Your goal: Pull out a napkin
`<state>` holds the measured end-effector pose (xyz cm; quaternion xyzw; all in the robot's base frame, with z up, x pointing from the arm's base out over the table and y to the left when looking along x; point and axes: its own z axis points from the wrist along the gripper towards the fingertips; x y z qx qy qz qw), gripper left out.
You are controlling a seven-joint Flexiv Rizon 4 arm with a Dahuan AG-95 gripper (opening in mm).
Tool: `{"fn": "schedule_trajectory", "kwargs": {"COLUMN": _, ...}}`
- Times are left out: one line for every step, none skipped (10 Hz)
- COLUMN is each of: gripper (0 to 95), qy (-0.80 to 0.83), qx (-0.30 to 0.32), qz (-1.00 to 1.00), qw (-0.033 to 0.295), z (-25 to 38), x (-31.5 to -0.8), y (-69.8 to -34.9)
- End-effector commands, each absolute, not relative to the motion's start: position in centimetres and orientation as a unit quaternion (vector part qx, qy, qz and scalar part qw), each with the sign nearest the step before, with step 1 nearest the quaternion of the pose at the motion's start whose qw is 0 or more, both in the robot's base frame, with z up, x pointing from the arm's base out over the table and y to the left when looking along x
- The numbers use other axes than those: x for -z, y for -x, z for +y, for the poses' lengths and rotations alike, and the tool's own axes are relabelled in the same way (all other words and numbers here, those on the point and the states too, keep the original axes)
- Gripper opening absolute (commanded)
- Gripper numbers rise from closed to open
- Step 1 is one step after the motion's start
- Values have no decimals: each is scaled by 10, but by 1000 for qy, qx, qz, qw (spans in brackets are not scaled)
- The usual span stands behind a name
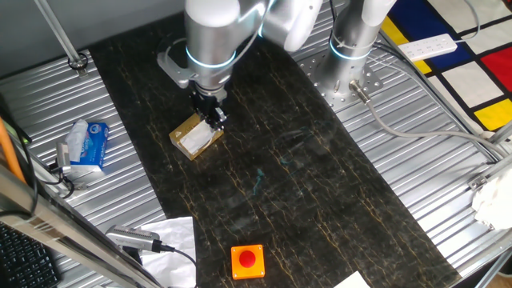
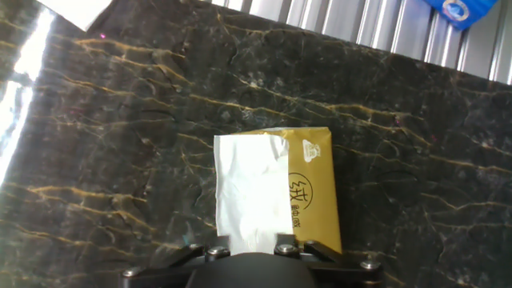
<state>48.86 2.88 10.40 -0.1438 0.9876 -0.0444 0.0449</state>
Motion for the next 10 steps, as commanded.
{"fn": "schedule_trajectory", "kwargs": {"gripper": 380, "qy": 144, "qx": 50, "qz": 987, "qw": 55, "z": 31, "x": -103, "y": -489}}
{"fn": "schedule_trajectory", "kwargs": {"gripper": 190, "qy": 151, "qx": 53, "qz": 985, "qw": 65, "z": 33, "x": -102, "y": -489}}
{"fn": "schedule_trajectory", "kwargs": {"gripper": 190, "qy": 151, "qx": 57, "qz": 985, "qw": 66, "z": 35, "x": -101, "y": -490}}
{"fn": "schedule_trajectory", "kwargs": {"gripper": 0, "qy": 150, "qx": 58, "qz": 985, "qw": 66, "z": 36, "x": -102, "y": -491}}
{"fn": "schedule_trajectory", "kwargs": {"gripper": 0, "qy": 146, "qx": 58, "qz": 985, "qw": 65, "z": 36, "x": -102, "y": -492}}
{"fn": "schedule_trajectory", "kwargs": {"gripper": 0, "qy": 144, "qx": 57, "qz": 986, "qw": 63, "z": 36, "x": -103, "y": -496}}
{"fn": "schedule_trajectory", "kwargs": {"gripper": 0, "qy": 143, "qx": 58, "qz": 986, "qw": 60, "z": 37, "x": -103, "y": -500}}
{"fn": "schedule_trajectory", "kwargs": {"gripper": 0, "qy": 143, "qx": 57, "qz": 986, "qw": 59, "z": 38, "x": -102, "y": -503}}
{"fn": "schedule_trajectory", "kwargs": {"gripper": 0, "qy": 144, "qx": 54, "qz": 987, "qw": 54, "z": 39, "x": -98, "y": -508}}
{"fn": "schedule_trajectory", "kwargs": {"gripper": 0, "qy": 146, "qx": 57, "qz": 986, "qw": 52, "z": 40, "x": -97, "y": -508}}
